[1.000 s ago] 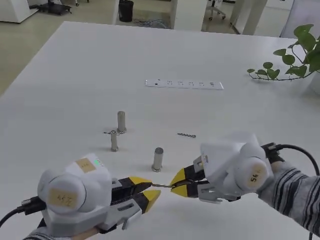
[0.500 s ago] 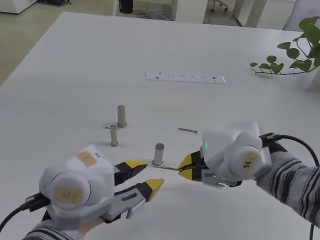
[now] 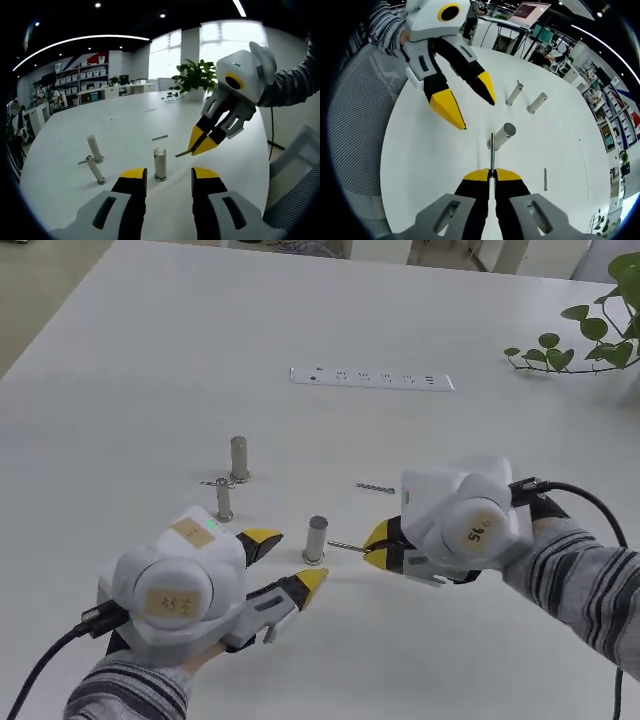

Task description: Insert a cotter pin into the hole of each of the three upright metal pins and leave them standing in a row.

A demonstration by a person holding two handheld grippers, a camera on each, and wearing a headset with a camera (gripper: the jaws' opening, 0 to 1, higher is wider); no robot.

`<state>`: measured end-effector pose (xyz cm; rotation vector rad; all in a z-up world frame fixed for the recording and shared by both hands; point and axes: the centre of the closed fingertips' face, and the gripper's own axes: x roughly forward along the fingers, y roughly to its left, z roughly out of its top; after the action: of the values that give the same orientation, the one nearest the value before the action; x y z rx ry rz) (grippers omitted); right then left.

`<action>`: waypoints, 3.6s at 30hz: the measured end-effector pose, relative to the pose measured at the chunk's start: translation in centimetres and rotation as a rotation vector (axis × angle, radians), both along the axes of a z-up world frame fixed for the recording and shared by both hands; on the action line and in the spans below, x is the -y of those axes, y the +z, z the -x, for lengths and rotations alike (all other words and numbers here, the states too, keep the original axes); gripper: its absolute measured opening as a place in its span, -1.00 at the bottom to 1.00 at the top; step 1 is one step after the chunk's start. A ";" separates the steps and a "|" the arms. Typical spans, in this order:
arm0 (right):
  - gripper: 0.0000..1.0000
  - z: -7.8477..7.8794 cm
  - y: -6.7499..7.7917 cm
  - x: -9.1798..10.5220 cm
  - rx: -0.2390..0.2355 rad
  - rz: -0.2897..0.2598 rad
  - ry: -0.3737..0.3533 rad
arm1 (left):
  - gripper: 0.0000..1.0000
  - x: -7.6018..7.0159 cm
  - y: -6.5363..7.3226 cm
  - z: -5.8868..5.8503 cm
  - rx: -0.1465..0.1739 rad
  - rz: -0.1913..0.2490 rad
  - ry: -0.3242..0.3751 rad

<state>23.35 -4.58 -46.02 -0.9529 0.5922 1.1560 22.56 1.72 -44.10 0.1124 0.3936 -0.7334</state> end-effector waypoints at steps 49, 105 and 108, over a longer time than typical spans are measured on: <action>-1.00 -1.9 0.2 -0.5 0.010 0.034 0.020 | -0.79 2.6 -4.2 -4.4 -0.099 -0.032 0.060; -0.94 -1.8 1.8 -3.4 0.007 -0.083 0.003 | -0.79 2.5 -4.6 -4.5 -0.136 -0.001 0.130; -0.96 -1.5 1.6 -3.1 0.002 -0.068 0.006 | -0.79 2.4 -4.6 -4.5 -0.138 0.001 0.131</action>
<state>24.89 -1.50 -44.44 -0.8983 0.5459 1.1736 27.01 -0.73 -48.70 0.0345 0.5275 -0.6142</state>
